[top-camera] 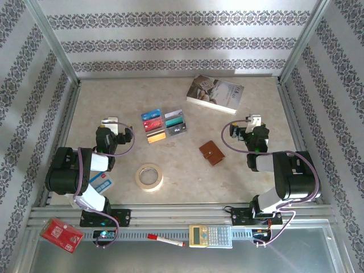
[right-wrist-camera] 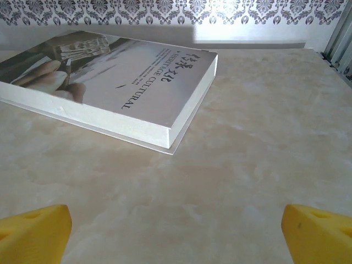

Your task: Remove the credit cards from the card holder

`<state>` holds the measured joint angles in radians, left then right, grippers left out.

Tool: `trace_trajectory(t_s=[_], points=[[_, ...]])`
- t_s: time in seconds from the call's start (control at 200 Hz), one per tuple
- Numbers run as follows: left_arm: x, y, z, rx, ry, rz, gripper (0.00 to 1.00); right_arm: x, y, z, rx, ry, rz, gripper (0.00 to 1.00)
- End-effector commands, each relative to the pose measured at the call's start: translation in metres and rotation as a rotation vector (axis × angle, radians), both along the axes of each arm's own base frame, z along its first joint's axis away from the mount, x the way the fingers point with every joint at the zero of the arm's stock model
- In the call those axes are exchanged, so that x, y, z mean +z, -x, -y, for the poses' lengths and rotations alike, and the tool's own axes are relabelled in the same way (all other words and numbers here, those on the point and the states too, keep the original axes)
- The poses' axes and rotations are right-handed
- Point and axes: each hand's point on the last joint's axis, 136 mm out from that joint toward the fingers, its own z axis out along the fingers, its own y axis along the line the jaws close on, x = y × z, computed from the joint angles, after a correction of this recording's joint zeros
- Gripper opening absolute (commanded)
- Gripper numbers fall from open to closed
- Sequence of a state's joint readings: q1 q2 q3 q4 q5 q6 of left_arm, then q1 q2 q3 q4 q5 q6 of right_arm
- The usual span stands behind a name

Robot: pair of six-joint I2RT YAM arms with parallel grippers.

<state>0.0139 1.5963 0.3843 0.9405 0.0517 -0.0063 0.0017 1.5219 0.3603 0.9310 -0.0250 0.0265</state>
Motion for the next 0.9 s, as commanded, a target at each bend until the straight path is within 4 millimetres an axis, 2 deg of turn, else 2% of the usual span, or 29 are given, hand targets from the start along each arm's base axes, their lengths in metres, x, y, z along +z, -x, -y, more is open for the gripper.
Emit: trace_trajectory(t_s=[0.0, 0.894], points=[[0.0042, -0.0027, 0.0012, -0.009, -0.009, 0.007, 1.0, 0.0067, -0.0064, 0.0007, 0.001, -0.013, 0.019, 0.98], [0.0038, -0.0027, 0.0, -0.001, -0.007, 0.008, 1.0, 0.0069, -0.006, 0.0003, 0.005, -0.015, 0.02, 0.98]])
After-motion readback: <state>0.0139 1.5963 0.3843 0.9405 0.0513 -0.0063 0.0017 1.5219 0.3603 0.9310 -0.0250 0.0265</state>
